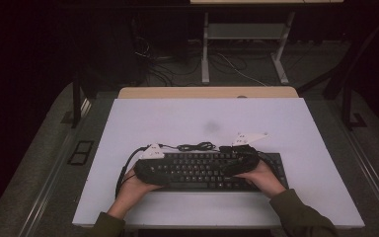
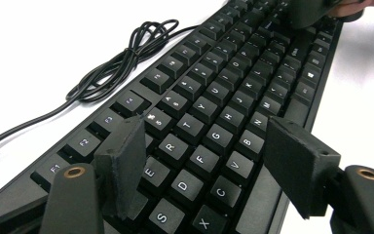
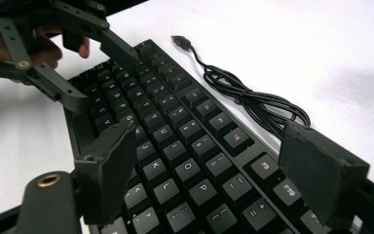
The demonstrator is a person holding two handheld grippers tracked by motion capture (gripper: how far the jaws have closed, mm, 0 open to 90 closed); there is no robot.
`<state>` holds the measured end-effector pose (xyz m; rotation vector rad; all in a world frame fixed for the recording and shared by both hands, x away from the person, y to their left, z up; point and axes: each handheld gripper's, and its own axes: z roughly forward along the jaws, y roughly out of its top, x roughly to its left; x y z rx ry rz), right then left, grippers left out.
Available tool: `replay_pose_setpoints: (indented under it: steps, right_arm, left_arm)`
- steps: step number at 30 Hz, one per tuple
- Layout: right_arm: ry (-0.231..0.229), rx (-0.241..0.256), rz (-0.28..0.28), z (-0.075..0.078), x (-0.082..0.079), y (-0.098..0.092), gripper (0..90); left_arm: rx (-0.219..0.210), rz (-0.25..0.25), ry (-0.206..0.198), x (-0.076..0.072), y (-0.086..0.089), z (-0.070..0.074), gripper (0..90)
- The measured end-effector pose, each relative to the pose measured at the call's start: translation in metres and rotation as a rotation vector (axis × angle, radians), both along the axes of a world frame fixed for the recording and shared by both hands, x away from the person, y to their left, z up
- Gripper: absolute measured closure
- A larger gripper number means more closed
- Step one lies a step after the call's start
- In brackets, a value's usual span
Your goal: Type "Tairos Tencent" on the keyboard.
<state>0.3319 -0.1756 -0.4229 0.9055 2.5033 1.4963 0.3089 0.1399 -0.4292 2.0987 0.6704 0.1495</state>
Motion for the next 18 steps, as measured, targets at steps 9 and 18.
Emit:
replay_pose_setpoints:
  steps: [9, 18]
  right_arm:
    - [0.0, -0.002, 0.018, 0.002, -0.01, -0.009, 26.4]
    - [0.001, -0.026, 0.035, 0.004, -0.021, -0.02, 53.0]
  left_arm:
    - [0.011, 0.004, -0.003, 0.0, 0.0, -0.001, 29.0]
    - [0.005, 0.004, -0.006, 0.0, -0.003, -0.002, 24.6]
